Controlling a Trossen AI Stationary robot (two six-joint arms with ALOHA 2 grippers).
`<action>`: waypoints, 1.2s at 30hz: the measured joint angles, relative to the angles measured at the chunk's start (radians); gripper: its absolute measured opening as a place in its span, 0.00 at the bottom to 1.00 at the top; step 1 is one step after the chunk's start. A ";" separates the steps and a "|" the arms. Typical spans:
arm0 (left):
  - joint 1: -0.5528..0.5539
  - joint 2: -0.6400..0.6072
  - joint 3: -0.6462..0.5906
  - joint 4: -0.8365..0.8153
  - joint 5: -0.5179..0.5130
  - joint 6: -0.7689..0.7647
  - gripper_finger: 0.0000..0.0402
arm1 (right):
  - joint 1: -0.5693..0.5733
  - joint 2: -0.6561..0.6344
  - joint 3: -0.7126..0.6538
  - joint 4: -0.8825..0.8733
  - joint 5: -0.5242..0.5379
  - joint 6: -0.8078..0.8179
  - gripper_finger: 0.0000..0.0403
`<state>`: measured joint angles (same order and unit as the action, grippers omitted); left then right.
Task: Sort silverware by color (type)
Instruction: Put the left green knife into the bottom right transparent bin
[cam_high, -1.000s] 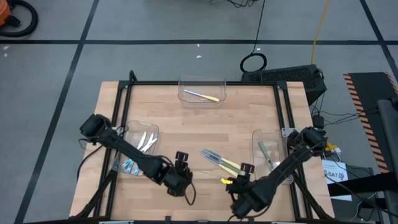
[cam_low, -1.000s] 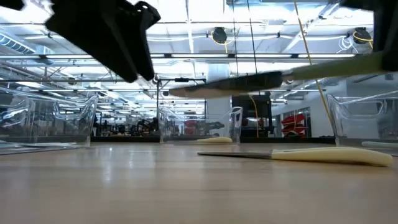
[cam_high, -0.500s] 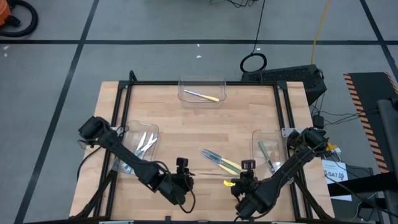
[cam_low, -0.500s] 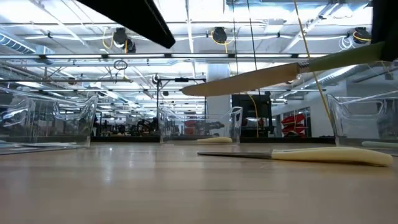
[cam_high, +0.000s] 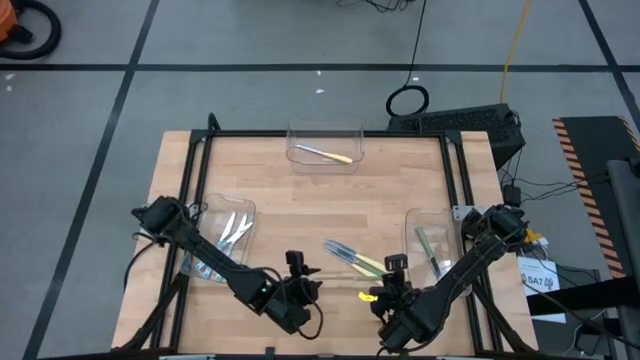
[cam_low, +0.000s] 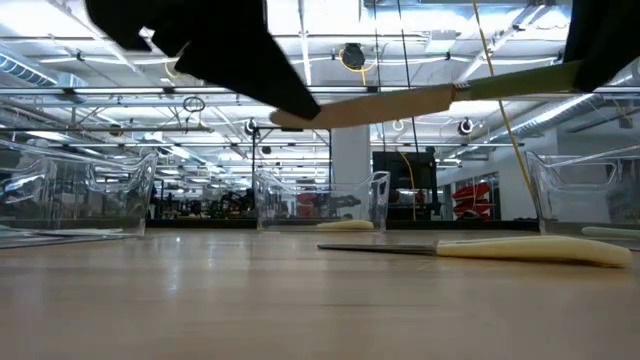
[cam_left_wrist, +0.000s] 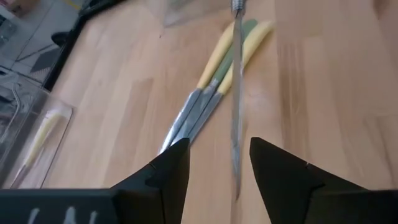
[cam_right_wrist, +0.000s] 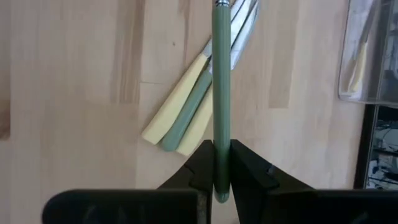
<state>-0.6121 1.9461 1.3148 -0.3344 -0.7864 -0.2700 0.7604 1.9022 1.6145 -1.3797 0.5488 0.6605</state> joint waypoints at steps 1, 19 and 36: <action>0.002 0.000 0.000 0.004 -0.001 0.001 0.44 | 0.000 0.000 0.000 0.001 0.004 0.000 0.07; 0.011 0.000 0.000 -0.017 0.007 0.089 0.02 | 0.001 -0.001 0.000 0.058 0.049 0.077 0.10; -0.085 -0.006 0.162 -0.730 -0.238 -0.252 0.02 | 0.002 -0.002 0.000 0.059 0.215 0.772 0.33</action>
<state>-0.6971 1.9400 1.4767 -1.0644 -1.0242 -0.5216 0.7626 1.9007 1.6146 -1.3204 0.7643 1.4328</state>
